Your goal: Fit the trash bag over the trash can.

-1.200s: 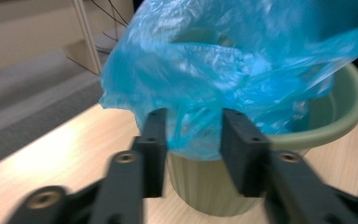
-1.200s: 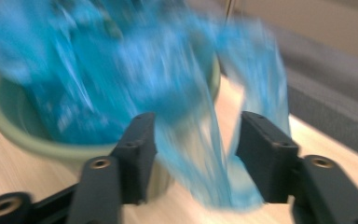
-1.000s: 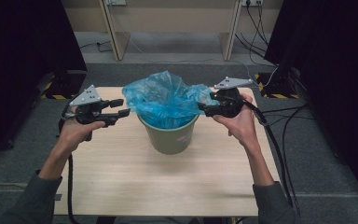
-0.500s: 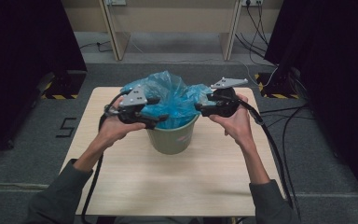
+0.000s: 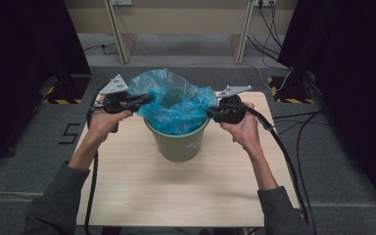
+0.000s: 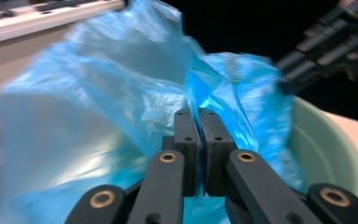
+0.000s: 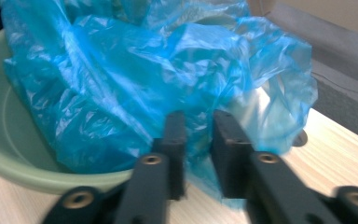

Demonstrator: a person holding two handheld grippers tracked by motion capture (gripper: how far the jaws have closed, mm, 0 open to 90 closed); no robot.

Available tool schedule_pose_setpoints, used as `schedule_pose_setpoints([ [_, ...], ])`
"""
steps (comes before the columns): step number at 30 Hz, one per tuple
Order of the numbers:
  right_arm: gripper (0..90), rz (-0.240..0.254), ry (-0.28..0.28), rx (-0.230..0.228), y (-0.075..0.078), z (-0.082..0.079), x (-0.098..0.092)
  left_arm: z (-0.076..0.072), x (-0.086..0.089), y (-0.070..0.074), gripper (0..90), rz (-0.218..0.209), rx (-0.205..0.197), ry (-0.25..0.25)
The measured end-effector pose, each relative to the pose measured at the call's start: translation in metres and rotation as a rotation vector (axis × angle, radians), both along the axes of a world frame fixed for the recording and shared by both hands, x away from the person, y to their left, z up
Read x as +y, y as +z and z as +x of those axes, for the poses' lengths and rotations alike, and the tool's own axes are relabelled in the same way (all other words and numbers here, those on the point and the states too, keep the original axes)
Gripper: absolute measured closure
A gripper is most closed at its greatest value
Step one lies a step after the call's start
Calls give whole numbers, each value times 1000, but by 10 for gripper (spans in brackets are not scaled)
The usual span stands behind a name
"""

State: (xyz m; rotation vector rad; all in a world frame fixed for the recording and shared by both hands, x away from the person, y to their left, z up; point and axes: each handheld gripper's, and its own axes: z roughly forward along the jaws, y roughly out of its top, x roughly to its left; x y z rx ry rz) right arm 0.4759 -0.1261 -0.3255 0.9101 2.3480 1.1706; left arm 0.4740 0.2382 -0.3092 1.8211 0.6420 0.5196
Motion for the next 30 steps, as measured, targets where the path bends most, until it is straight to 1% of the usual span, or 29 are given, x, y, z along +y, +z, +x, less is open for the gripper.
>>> schedule_pose_setpoints([
  [1,859,3,5,-1,0,-1,0,1,6,-1,866,-4,4,8],
  [2,872,2,13,-6,0,-1,-1,1,14,-3,867,-5,9,22],
  [3,887,4,18,-12,1,-2,-1,2,18,-4,867,-7,14,30],
  [5,897,14,25,-22,4,-4,-4,3,30,-8,867,-18,27,53],
  [8,900,34,33,-28,9,-9,-12,3,37,-14,864,-23,49,60],
  [10,900,43,33,-25,10,-13,-18,0,39,-19,861,-13,64,49],
  [12,900,38,32,-18,9,-17,-25,-4,38,-24,858,-9,72,31],
  [13,900,33,30,-12,6,-19,-27,-6,37,-26,858,-10,75,18],
  [14,900,27,31,-8,4,-21,-29,-10,35,-29,858,-8,87,-7],
  [16,900,19,36,9,-3,-26,-33,-18,32,-33,858,5,97,-31],
  [17,900,17,44,9,-6,-28,-34,-23,30,-37,857,14,103,-47],
  [18,900,17,49,17,-11,-32,-35,-27,30,-39,857,14,108,-56],
  [21,900,12,70,37,-22,-42,-38,-34,31,-47,857,-14,132,-83],
  [22,900,13,74,39,-23,-44,-38,-37,33,-51,857,-32,146,-91],
  [23,900,18,79,46,-25,-48,-39,-38,34,-52,858,-38,150,-93],
  [26,900,21,94,55,-29,-54,-40,-45,36,-59,859,-39,157,-104],
  [28,900,7,101,63,-34,-57,-38,-49,36,-63,859,-37,166,-120],
  [29,900,0,103,72,-37,-58,-37,-52,35,-66,859,-39,175,-136],
  [30,900,-12,112,85,-44,-59,-35,-54,35,-67,860,-38,176,-144],
])
